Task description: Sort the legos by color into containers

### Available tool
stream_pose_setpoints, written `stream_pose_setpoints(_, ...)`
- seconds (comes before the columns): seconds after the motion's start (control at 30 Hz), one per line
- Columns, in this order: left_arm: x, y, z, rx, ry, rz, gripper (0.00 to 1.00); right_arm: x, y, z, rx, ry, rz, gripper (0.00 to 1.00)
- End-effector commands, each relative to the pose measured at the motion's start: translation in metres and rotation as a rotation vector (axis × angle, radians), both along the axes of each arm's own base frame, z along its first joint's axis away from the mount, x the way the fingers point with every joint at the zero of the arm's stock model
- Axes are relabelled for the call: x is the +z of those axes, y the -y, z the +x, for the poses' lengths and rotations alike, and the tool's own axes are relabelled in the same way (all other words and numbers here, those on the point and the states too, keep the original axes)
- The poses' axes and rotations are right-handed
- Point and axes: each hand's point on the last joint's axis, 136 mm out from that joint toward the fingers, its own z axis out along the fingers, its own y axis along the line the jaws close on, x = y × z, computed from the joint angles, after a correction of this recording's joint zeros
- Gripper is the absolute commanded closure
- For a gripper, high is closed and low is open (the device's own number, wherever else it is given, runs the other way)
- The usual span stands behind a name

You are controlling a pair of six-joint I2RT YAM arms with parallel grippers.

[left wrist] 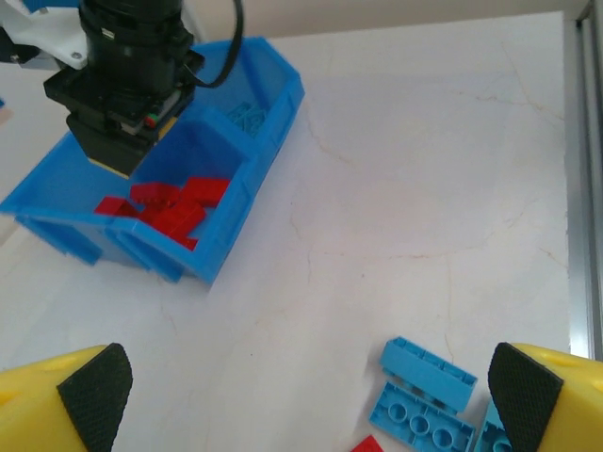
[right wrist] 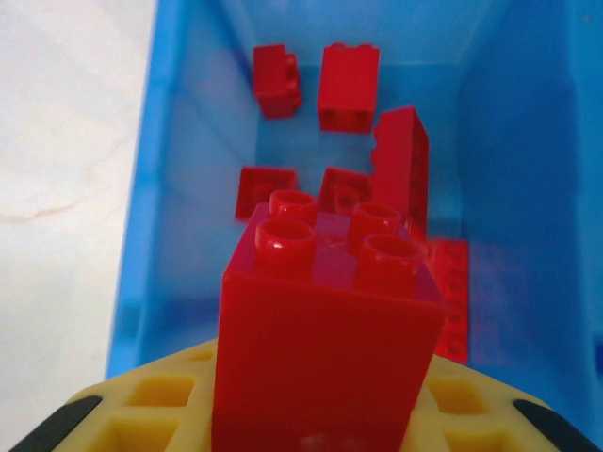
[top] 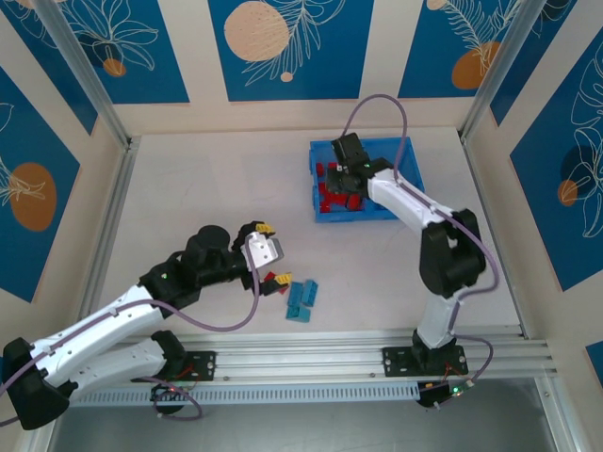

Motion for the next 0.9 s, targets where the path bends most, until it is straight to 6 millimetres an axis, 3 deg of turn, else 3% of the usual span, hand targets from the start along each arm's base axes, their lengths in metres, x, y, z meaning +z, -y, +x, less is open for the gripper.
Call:
stream_pose_setpoints(0.0, 0.002, -0.013, 0.006, 0.106, -0.046, 0.017, 0.00, 0.000, 0.004, 0.024, -0.031, -0.012, -0.017, 0.68)
stream_pose_setpoints(0.17, 0.002, -0.033, 0.025, 0.311, -0.113, 0.001, 0.00, 0.007, -0.003, 0.035, -0.025, -0.044, 0.009, 0.47)
stream_pose_setpoints(0.27, -0.005, -0.045, 0.036, 0.414, -0.148, 0.028, 0.00, 0.028, -0.005, 0.030, -0.008, -0.024, 0.036, 0.45)
stream_pose_setpoints(0.37, -0.014, -0.054, 0.050, 0.500, -0.210, 0.052, 0.00, 0.058, -0.007, 0.014, 0.015, 0.001, 0.086, 0.50)
stream_pose_setpoints(0.47, -0.023, -0.063, 0.066, 0.599, -0.292, 0.044, 0.00, 0.098, -0.016, -0.016, 0.087, 0.037, 0.181, 0.52)
stream_pose_setpoints(0.6, -0.046, -0.078, 0.086, 0.735, -0.431, 0.043, 0.00, 0.145, -0.025, -0.075, 0.207, 0.079, 0.314, 0.50)
stream_pose_setpoints(0.73, -0.073, -0.091, 0.099, 0.864, -0.588, 0.024, 0.00, 0.164, -0.020, -0.138, 0.293, 0.076, 0.427, 0.42)
stream_pose_setpoints(0.87, -0.101, -0.094, 0.105, 0.920, -0.710, 0.014, 0.00, 0.163, -0.008, -0.183, 0.312, 0.061, 0.482, 0.28)
